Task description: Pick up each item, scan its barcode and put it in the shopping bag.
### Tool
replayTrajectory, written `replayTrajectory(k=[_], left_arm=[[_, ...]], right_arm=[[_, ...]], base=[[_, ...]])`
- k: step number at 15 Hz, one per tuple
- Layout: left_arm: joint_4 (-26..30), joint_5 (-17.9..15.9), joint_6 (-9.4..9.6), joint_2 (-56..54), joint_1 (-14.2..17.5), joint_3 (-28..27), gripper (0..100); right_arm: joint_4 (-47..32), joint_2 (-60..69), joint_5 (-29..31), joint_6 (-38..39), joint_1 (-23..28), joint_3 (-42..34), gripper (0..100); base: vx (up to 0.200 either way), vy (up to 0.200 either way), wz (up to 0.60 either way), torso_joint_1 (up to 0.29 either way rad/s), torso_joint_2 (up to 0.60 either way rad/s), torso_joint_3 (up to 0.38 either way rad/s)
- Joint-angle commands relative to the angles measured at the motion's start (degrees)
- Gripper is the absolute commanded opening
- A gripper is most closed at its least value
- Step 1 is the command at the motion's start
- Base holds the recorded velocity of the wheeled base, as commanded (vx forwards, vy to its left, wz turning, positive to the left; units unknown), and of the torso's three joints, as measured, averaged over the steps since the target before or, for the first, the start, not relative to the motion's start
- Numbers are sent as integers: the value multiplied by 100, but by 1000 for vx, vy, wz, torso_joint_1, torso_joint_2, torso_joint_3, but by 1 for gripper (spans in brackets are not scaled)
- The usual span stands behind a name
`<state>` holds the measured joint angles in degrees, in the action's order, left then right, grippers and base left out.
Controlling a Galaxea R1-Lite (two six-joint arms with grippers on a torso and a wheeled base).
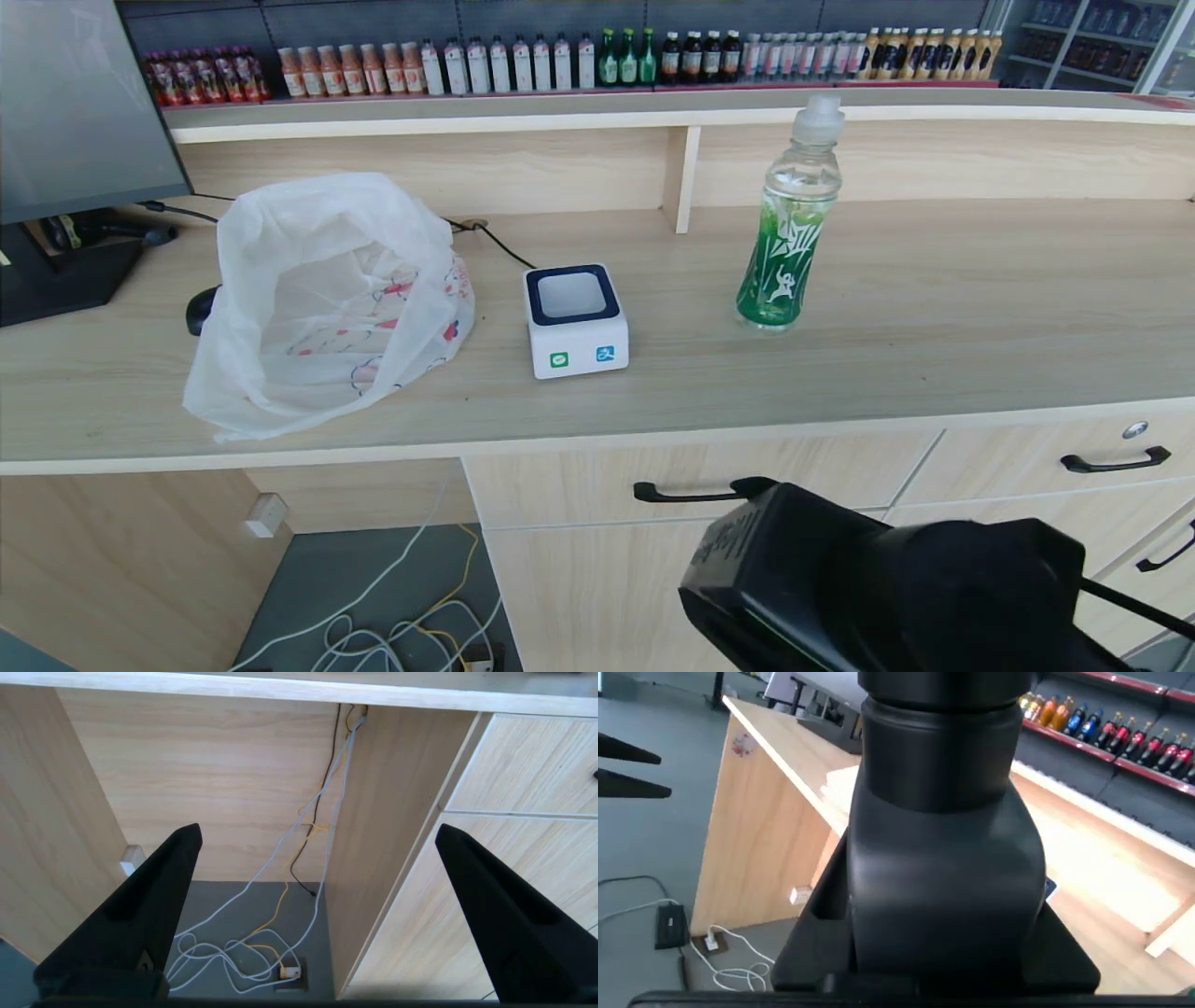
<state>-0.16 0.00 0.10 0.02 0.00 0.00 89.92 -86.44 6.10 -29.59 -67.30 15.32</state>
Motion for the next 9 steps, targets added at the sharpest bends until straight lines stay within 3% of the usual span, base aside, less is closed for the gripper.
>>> replayTrajectory(k=[1, 2, 4, 5, 9], left_arm=[[-2, 0, -1, -2, 0, 0, 100], [-2, 0, -1, -2, 0, 0, 100], [-2, 0, -1, -2, 0, 0, 100], [-2, 0, -1, -2, 0, 0, 100], [-2, 0, -1, -2, 0, 0, 100]], right_arm=[[8, 180, -232, 990, 103, -196, 0], [8, 172, -179, 1552, 227, -196, 0], [8, 84, -179, 1834, 1026, -117, 0], [8, -13, -302, 2159, 1668, -56, 0], [8, -435, -645, 3468, 2977, 401, 0]], base=[[0, 0, 0, 0, 0, 0], [0, 0, 0, 0, 0, 0], [0, 0, 0, 0, 0, 0], [0, 0, 0, 0, 0, 0], [0, 0, 0, 0, 0, 0]])
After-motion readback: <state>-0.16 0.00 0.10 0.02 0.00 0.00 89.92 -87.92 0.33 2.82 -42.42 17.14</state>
